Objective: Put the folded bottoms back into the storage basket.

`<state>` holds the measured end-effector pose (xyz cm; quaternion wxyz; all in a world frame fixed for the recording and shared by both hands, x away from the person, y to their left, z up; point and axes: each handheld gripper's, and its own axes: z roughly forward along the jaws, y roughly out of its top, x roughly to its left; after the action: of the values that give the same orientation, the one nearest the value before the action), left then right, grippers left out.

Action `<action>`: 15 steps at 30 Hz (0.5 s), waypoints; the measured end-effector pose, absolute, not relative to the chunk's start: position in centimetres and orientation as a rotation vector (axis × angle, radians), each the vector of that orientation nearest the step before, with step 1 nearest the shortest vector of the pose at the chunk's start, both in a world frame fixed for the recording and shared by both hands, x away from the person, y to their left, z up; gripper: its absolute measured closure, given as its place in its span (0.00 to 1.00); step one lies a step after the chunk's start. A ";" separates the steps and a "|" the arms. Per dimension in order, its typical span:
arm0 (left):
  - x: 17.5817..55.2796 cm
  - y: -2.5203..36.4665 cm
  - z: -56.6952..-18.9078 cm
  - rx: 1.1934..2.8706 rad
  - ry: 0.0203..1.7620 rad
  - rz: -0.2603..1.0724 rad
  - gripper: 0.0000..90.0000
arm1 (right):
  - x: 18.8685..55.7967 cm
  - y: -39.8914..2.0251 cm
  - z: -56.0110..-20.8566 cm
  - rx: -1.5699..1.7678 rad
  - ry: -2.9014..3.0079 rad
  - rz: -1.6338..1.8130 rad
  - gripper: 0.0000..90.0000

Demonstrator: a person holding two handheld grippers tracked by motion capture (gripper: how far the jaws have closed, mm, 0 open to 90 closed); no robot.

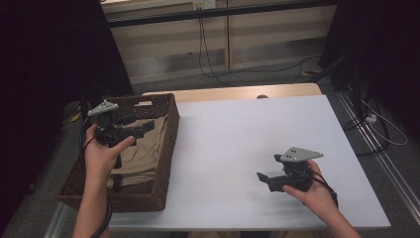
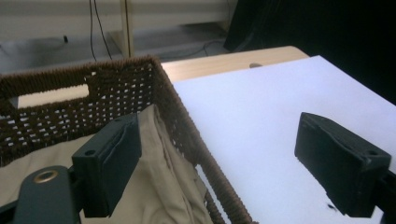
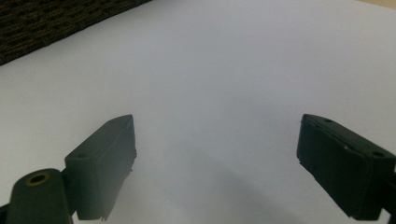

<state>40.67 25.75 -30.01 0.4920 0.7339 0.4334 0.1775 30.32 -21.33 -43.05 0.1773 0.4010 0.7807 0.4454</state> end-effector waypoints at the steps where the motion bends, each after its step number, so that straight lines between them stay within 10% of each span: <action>1: 40.5 25.7 -30.0 1.775 1.045 0.429 0.17 | 30.2 -21.4 -43.2 1.134 2.211 1.257 0.13; 15: 38.4 25.4 -30.3 1.727 0.993 0.445 0.16 | 29.3 -22.8 -43.6 1.155 2.215 1.240 0.13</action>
<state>38.37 25.41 -30.25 0.5230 0.7211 0.4146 0.1860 29.31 -22.77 -43.61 0.1754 0.4076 0.7819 0.4379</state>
